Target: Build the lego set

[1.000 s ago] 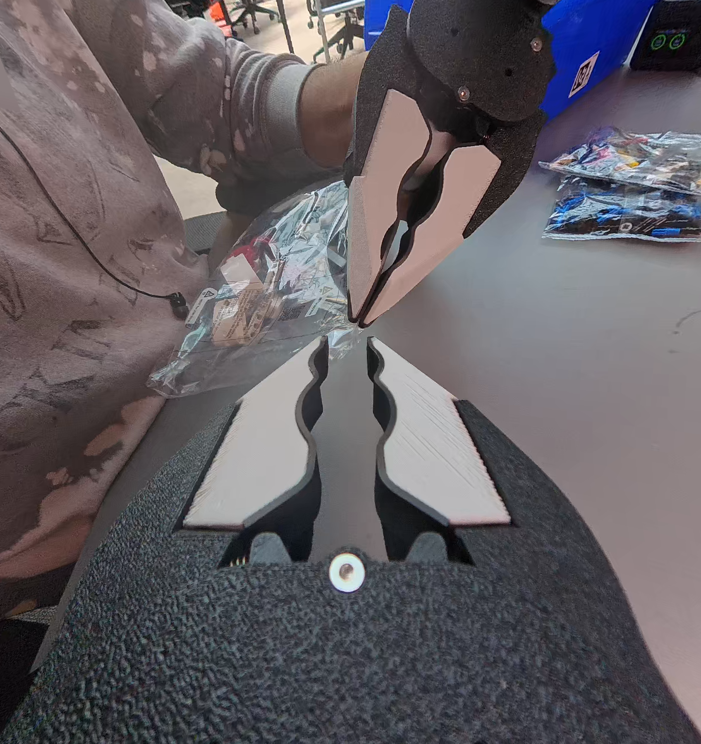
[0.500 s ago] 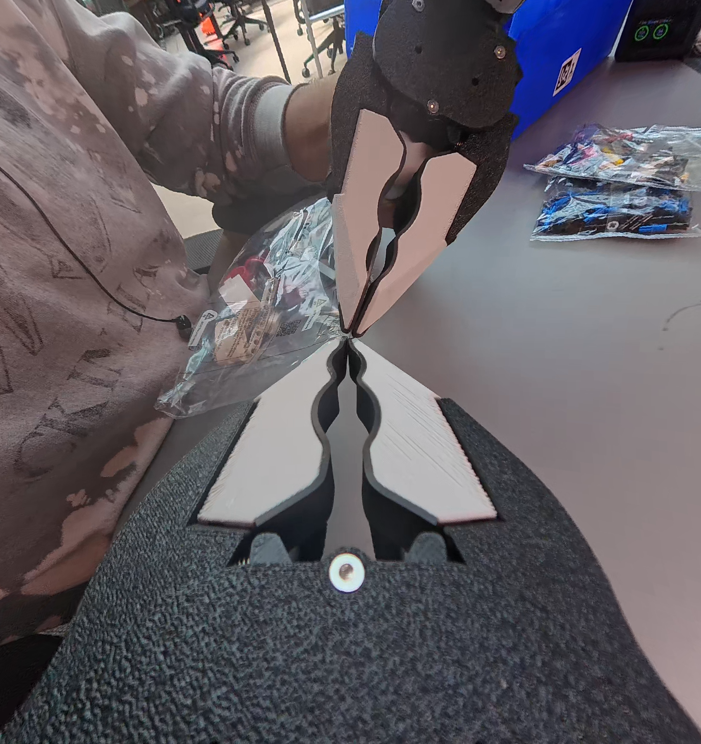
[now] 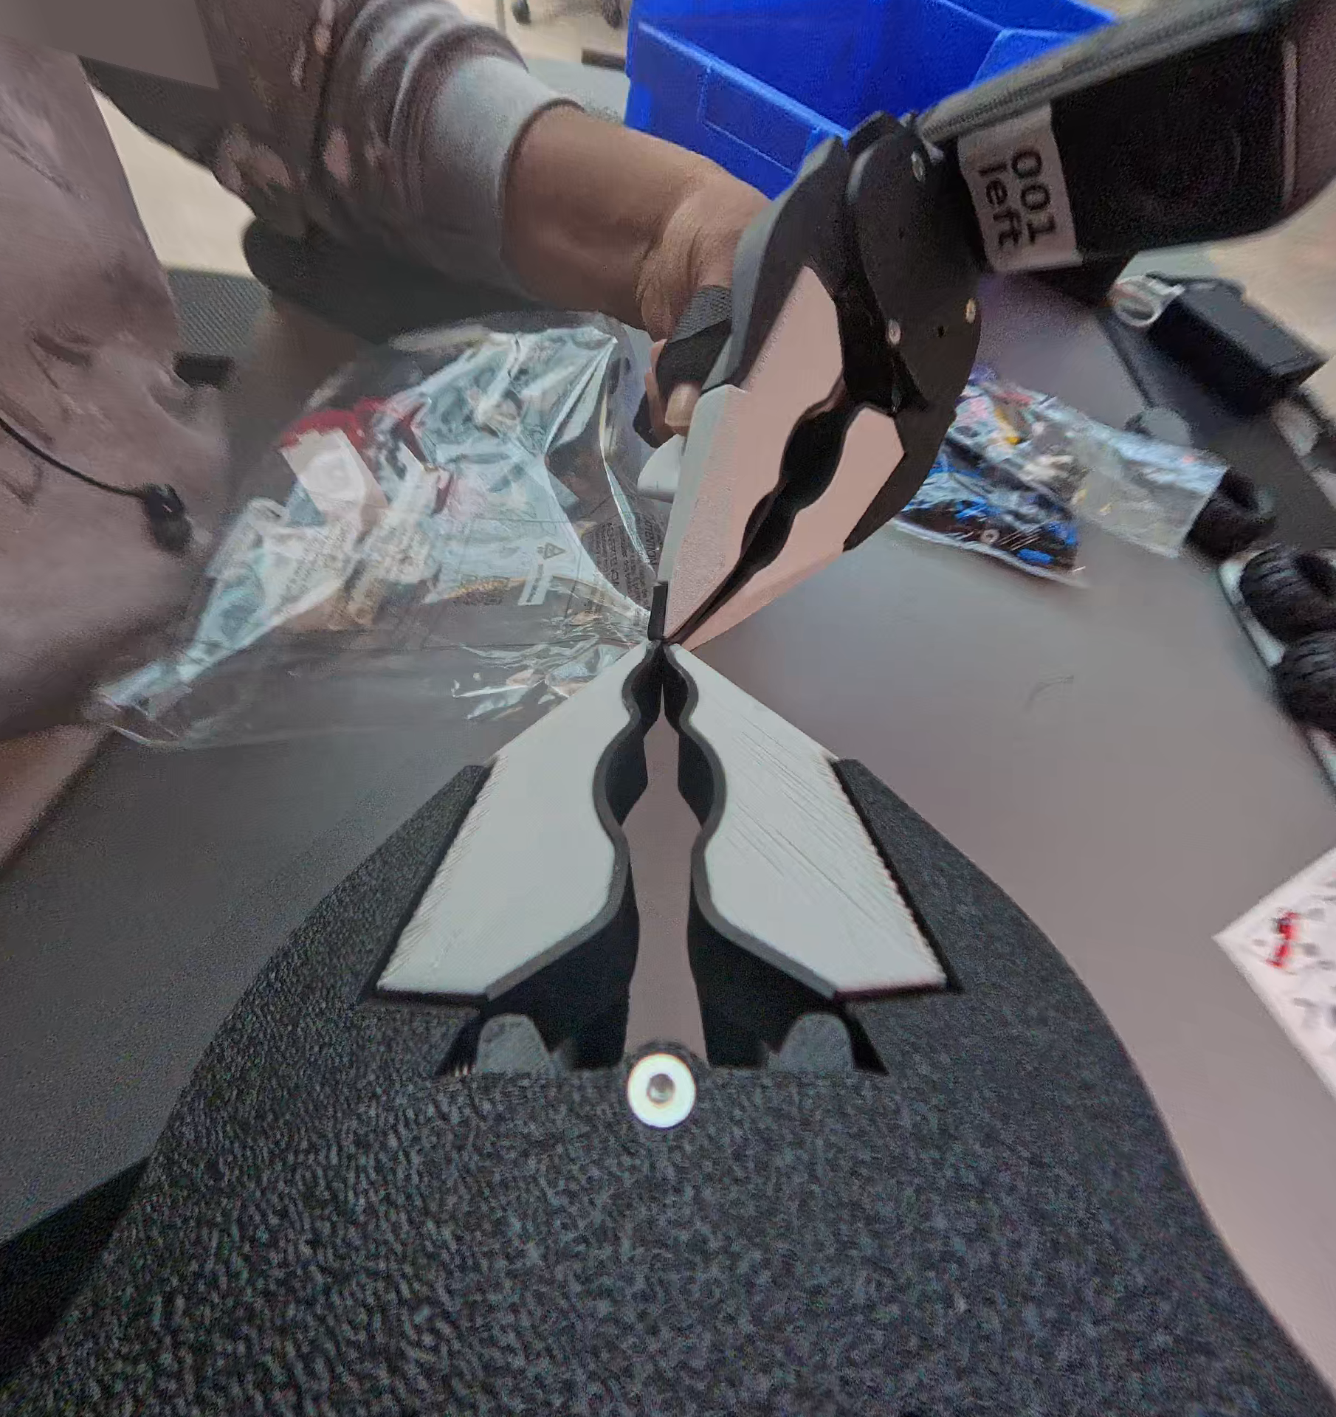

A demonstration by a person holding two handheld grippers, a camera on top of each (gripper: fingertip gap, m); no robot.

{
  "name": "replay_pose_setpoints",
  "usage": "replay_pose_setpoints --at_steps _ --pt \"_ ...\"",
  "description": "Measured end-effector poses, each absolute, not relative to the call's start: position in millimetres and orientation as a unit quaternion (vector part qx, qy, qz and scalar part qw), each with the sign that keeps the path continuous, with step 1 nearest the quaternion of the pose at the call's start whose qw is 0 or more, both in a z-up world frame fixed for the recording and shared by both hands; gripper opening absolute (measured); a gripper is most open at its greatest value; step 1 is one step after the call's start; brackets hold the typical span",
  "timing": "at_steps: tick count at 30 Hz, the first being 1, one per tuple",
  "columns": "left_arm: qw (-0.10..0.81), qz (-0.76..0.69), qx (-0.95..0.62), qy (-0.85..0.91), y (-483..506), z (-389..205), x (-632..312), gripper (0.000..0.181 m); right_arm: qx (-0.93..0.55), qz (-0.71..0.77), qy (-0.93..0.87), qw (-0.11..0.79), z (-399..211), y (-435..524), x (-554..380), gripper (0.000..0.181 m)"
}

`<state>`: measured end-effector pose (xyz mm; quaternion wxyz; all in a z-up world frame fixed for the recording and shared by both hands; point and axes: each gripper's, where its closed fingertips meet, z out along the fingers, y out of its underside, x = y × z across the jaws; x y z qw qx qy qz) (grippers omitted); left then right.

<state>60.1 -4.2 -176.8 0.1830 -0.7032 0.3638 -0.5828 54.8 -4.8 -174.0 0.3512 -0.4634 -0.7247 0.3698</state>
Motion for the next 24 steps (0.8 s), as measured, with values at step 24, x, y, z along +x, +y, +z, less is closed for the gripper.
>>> replay_pose_setpoints --at_steps 24 --pt "0.345 -0.518 -0.678 0.392 11 -95 19 0.000 -0.375 0.377 -0.700 0.477 -86 -10 41 0.000"
